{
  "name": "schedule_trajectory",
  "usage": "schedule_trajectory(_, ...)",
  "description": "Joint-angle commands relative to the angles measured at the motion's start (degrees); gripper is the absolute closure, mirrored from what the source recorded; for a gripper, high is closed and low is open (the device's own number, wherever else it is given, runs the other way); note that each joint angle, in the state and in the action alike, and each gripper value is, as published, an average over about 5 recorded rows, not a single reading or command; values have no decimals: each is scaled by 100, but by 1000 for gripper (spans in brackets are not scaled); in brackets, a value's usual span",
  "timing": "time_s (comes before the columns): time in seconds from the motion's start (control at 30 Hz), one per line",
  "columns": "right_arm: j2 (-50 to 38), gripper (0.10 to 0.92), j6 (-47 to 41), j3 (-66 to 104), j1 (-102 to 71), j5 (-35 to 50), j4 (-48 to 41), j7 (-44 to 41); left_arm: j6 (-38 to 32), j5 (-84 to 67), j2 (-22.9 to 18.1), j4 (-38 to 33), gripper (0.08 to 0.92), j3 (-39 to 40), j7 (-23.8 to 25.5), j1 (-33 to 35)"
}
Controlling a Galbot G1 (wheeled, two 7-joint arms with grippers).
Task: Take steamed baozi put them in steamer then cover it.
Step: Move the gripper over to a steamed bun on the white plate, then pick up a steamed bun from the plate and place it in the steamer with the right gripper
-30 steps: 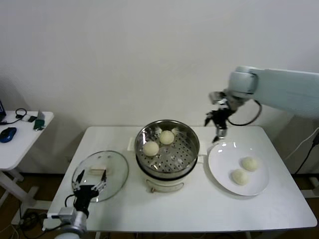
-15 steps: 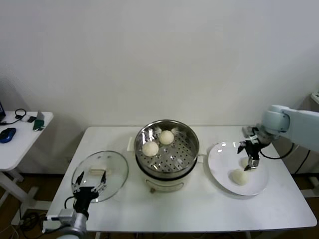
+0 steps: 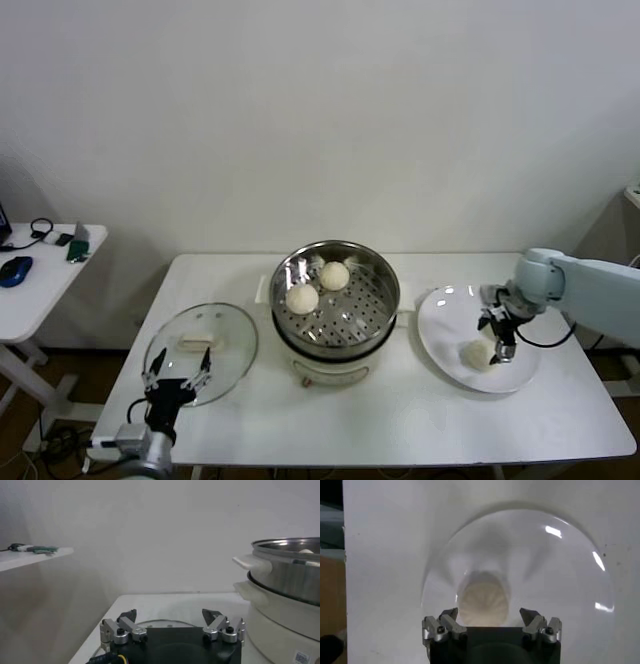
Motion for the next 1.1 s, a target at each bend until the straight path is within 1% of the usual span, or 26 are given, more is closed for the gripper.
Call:
schedule_trajectory(0.03, 25, 215, -51, 269, -434, -177, -137, 95, -2, 7, 8, -1, 177, 5, 0, 2)
schedule_trajectory(0.4, 17, 307, 22, 337, -353, -255, -118, -3, 19, 14, 9, -16, 177, 29, -2, -6)
schedule_trajectory(0.8, 60, 329, 475, -29, 561, -363, 93, -450, 31, 17, -20, -27, 177, 60, -13, -31)
schedule_trajectory(0.93, 224, 330, 885, -404, 1416, -436, 188, -656, 37, 17, -2, -46, 177, 58, -14, -21)
schedule_trajectory(1.1, 856, 330, 1870, -1250, 3121, -255, 180, -990, 48, 17, 20, -77, 177, 59, -15, -16)
